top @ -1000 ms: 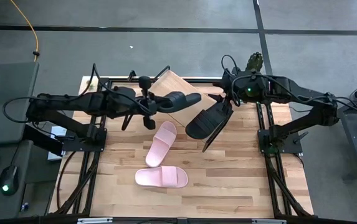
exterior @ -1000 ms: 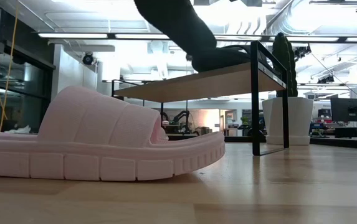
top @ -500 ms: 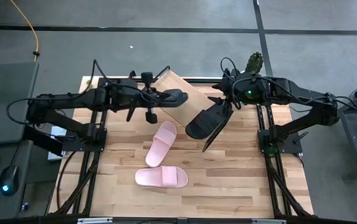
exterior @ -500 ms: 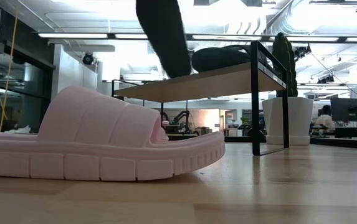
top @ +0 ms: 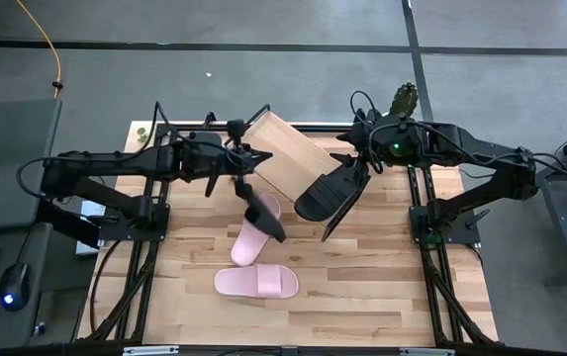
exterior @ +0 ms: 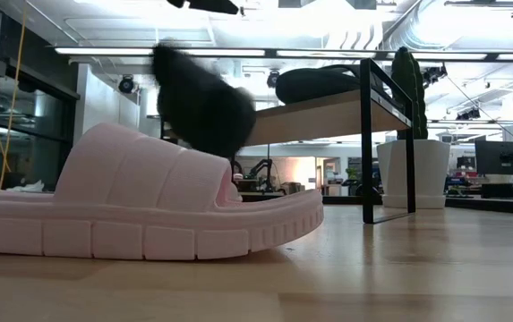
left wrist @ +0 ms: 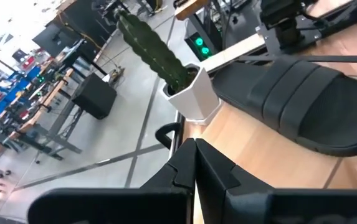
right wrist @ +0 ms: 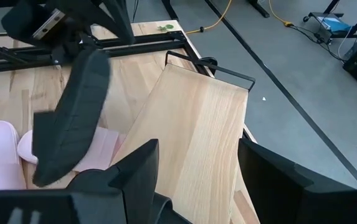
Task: Pick and place slides into the shelf
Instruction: Put the black slipper on the shelf
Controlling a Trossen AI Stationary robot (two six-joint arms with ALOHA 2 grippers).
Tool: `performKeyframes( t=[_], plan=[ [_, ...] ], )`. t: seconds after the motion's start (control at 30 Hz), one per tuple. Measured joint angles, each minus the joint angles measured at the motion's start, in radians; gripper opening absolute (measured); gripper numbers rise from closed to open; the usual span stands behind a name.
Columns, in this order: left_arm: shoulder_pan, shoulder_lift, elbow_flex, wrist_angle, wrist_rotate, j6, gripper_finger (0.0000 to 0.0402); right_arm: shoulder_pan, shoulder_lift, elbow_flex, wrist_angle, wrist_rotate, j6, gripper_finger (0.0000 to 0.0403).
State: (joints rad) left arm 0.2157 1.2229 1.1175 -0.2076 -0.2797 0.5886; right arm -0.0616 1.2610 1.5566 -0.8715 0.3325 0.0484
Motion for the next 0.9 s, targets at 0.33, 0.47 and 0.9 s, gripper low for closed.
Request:
performKeyframes(
  t=[0.33,0.47,0.9],
  plan=[
    [0.0,-0.024,0.001,-0.075,-0.001,-0.05,0.0,0.023,0.004,0.0,0.0,-0.003,0.004,0.0211],
    [0.0,-0.042,0.001,-0.142,-0.001,-0.078,0.0001,0.024,0.011,-0.001,-0.002,-0.005,0.004,0.0211],
    [-0.082,-0.133,0.001,-0.412,0.089,-0.196,0.0001,0.034,0.117,-0.001,0.01,-0.147,-0.002,0.0211]
  ],
)
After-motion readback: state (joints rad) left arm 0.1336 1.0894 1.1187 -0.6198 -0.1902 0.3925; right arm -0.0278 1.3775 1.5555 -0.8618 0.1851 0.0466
